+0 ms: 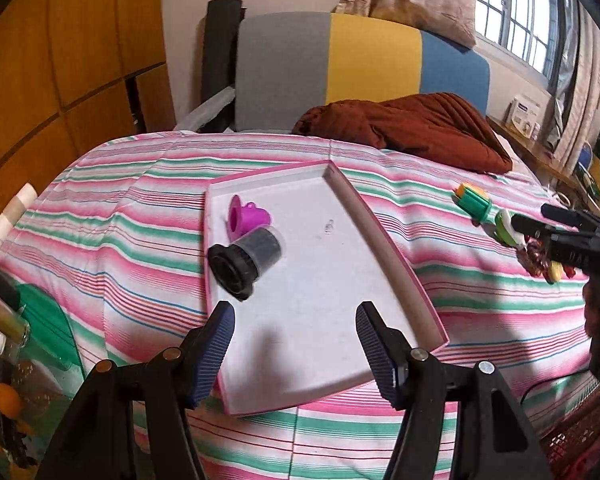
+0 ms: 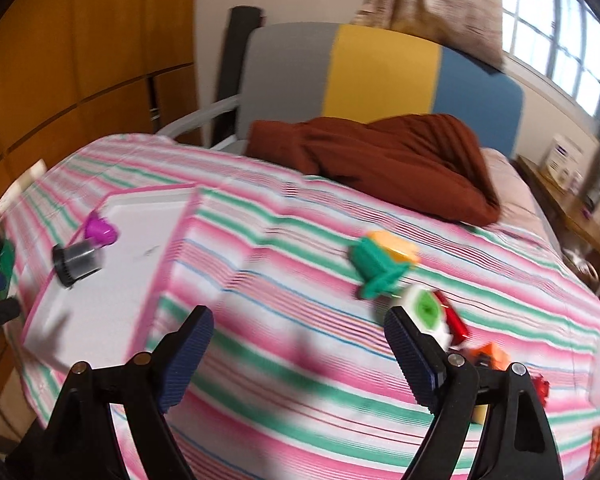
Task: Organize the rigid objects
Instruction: 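Release the black cup beside the purple cup and withdraw the right gripper, then grasp the brown bundt mold with the left gripper while the right gripper approaches the red puzzle piece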
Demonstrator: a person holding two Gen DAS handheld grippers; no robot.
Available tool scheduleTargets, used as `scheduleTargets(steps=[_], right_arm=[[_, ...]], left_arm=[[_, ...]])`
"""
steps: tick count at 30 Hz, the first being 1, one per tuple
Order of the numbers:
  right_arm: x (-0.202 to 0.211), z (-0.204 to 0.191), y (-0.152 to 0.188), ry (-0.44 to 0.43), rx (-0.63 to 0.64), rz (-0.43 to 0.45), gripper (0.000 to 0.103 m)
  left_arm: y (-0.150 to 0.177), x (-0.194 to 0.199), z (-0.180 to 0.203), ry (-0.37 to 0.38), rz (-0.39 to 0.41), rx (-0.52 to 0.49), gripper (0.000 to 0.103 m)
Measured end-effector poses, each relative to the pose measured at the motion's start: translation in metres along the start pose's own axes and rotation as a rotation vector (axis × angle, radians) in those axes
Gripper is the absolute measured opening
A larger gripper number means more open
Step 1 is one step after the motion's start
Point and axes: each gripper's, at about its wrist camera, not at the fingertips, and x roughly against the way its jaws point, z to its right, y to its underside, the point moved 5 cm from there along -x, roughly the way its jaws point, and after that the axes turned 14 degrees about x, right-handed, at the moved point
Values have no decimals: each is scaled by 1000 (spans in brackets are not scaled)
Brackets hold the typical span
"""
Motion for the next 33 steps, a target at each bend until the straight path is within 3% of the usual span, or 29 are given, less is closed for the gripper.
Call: scheduleTargets(steps=[8,12,17,22,27,33], right_arm=[[6,58,22,88,-126,-8,90],[11,97,38,159,-225,1,93],[20,152,67,273,-405,14,93],[32,202,107,386,-669,11,93],[40,224,131,393,-816,7,93],[48,238,153,375,-951,24,93]], left_arm=[[2,-4,20,8,-2,-56,64],[2,-7,33,51,-17,-63,64],[2,-15,53,108,-77,-57,64],[3,-20,86,167,-107,-96,61],[10,-28,135,255,-150,-178,60],[30,-50,192,366,-265,-240,53]])
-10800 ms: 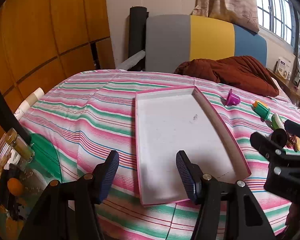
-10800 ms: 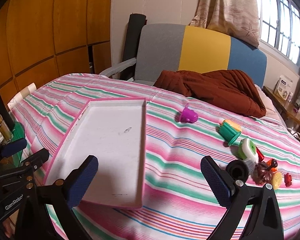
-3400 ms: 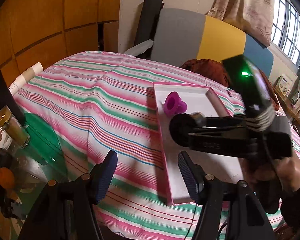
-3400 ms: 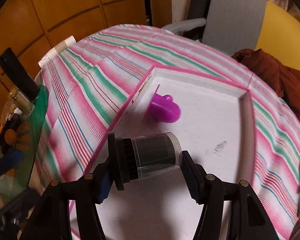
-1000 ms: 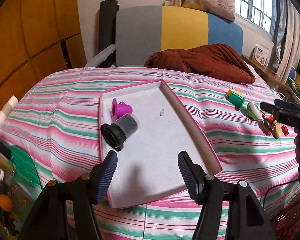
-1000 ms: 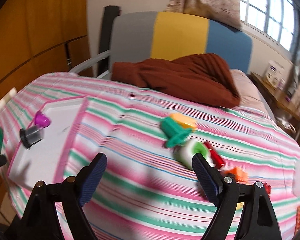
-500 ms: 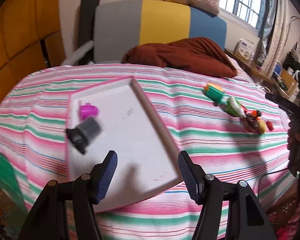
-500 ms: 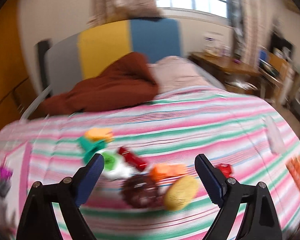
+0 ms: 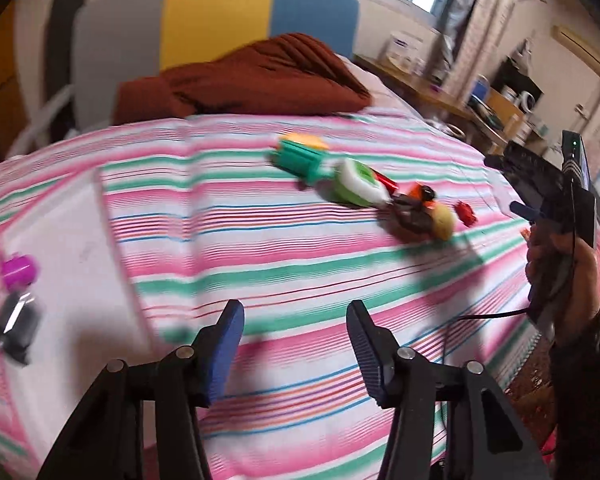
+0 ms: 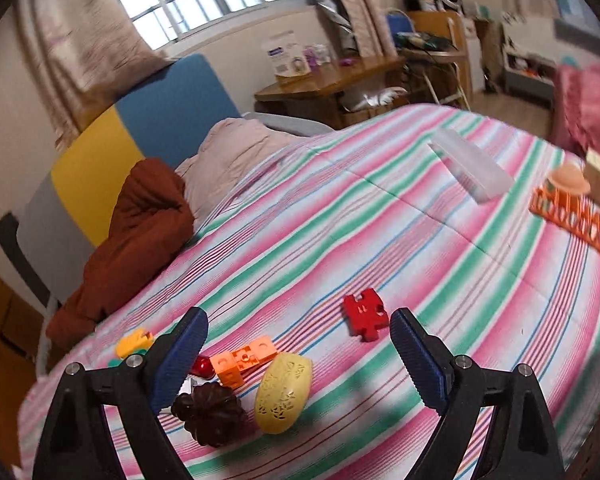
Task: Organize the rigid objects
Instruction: 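Grasp the brown bundt mold with the left gripper while the right gripper approaches the red puzzle piece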
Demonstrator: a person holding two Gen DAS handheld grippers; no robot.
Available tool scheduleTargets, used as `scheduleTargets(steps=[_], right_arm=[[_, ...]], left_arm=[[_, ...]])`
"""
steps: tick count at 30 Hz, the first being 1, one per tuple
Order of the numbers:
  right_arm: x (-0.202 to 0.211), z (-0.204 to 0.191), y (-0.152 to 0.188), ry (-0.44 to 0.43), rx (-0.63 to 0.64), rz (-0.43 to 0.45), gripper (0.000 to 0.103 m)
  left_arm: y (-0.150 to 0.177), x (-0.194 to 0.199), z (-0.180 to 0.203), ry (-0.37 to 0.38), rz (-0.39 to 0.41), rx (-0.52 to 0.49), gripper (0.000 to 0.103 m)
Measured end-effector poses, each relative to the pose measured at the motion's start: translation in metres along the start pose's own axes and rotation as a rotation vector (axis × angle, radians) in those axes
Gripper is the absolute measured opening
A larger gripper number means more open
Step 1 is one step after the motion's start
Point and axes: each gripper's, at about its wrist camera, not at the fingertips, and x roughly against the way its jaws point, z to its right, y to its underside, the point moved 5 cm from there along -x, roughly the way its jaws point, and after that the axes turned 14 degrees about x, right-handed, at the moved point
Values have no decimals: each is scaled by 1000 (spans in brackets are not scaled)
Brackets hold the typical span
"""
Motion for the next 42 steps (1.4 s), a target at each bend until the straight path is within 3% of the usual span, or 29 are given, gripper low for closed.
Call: scheduleTargets(steps=[4,11,14,25,26,27,30,35,42], right_arm=[[-1,10,3,-15,-55,-10,93],[-2,12,4,-45,-88,-19,93],[-4,13,5,-61,-103,-28,93],[-5,27,6,-87,-200,-21,93],[-5,29,6,-85,-209,-18,93],[-5,29,6,-85,-213,-18,93],[-4,38,7,-77,-255,-11,93],[-2,64,13,-61,-395,8,93],[-15,73,24,-55,-457,-62,89]], left_arm=[[-7,-25,37,90,-43,-48,50],[-29,-56,104,153,36,-258,46],[-37,-77,123,170,25,-300,44],[-49,-137,163,128,13,-351,44],[-49,-144,165,124,8,-357,28],[-49,-149,167,125,0,-361,24],[-49,-147,167,144,4,-351,23],[-39,-114,153,160,59,-345,23],[-14,-73,106,136,59,-292,23]])
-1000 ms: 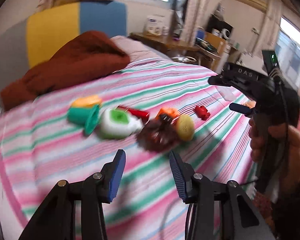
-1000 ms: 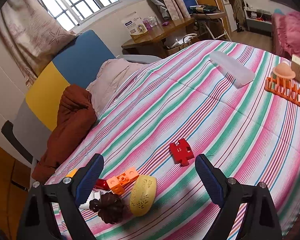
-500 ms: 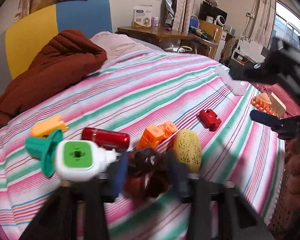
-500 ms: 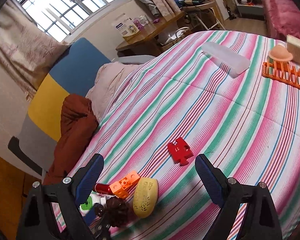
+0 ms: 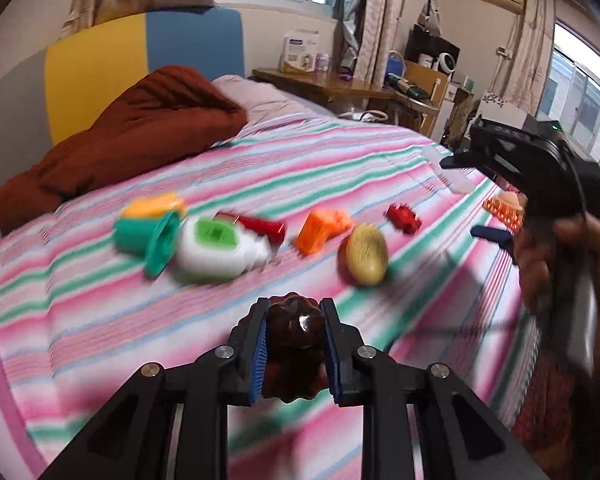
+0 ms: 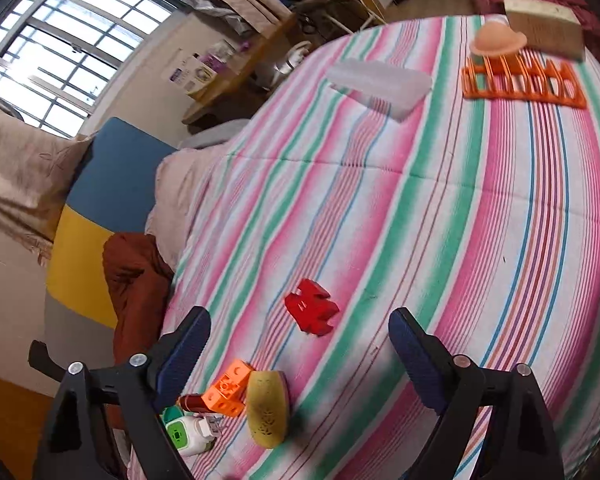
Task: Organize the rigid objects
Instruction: 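Grasp the brown bundt mold with the left gripper while the right gripper approaches the red puzzle piece, then carry the brown mold toward the tray with the left gripper while the right gripper grasps the red puzzle piece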
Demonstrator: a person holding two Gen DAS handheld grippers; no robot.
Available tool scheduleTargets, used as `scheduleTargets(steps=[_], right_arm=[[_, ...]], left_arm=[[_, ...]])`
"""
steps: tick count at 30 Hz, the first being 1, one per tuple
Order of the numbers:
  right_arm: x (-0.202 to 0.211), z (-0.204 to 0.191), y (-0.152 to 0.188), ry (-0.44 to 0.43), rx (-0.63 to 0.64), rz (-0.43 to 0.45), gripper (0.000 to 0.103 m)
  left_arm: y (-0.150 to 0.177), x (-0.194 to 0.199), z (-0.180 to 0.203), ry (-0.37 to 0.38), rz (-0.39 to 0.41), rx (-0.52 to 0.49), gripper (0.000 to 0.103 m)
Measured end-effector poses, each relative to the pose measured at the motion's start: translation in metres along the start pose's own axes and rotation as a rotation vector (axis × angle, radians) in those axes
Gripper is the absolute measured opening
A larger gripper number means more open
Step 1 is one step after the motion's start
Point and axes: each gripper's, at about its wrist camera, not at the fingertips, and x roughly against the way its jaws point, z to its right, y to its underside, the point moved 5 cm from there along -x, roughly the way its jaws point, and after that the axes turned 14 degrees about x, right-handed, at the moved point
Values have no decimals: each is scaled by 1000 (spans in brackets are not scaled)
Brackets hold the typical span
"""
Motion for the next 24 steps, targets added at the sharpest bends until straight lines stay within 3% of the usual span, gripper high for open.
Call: scheduleTargets(steps=[8,14,18,20,21,24], right_arm=[[-23,-26,7,40,169,-116,78],[-61,-39,-12,171,395,-233,78],[-81,-30,-18,252,438,-277,78],[-93,-26,-16,237,435,-301,77],[-97,-25,-15,245,451,-304,75],[-101,-29,-15,327,560,-289,42]], left_arm=[[39,37,-47,-33,-31,104,23],[44,59,-62,-32,-4,141,23],[47,65,-65,-18,-8,169,23],[48,66,-65,-11,-10,181,23],[48,67,-65,-11,-8,182,23],[50,68,-64,-5,-7,192,23]])
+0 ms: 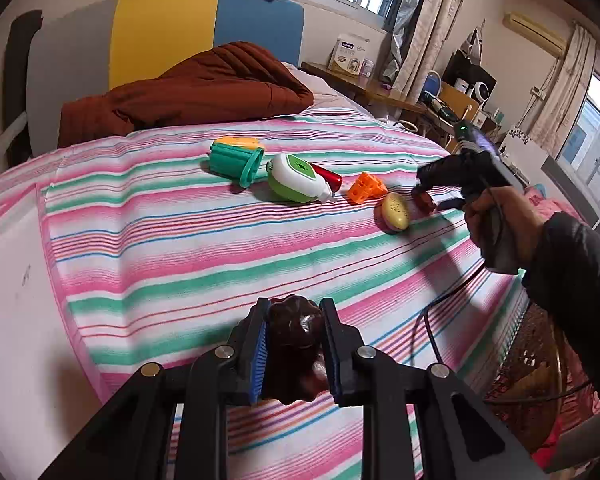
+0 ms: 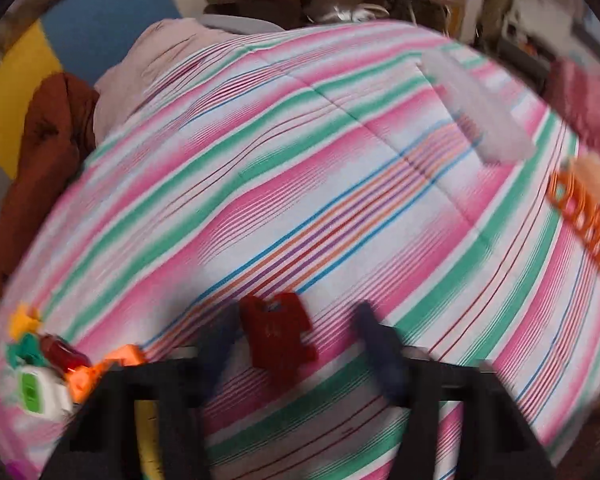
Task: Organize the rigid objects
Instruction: 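Carry the brown mold toward the tray with the left gripper while the right gripper grasps the red puzzle piece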
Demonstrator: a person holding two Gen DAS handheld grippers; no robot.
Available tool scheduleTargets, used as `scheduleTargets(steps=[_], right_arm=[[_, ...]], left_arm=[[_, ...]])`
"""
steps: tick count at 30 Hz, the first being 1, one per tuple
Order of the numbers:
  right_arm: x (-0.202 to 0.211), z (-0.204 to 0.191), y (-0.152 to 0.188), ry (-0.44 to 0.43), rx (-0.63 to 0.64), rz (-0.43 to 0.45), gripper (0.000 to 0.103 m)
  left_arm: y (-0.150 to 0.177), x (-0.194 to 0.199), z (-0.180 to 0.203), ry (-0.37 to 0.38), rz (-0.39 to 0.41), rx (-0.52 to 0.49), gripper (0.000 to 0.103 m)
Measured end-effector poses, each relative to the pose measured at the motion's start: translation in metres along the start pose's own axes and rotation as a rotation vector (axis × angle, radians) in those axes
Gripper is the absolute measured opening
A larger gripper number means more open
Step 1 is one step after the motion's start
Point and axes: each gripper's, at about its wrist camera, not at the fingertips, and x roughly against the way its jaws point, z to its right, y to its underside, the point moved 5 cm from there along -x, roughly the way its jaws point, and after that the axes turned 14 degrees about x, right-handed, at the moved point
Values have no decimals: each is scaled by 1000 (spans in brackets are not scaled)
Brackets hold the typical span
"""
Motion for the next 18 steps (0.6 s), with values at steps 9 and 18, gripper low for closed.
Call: scheduleTargets(steps=[9,18], right_arm=[[-3,-1,6,68,105,31,42],[-6,-4,-3,85,170,42,32]], left_arm=[[2,17,3,11,29,10,23],[-7,67,-35,-48,123,94,23]])
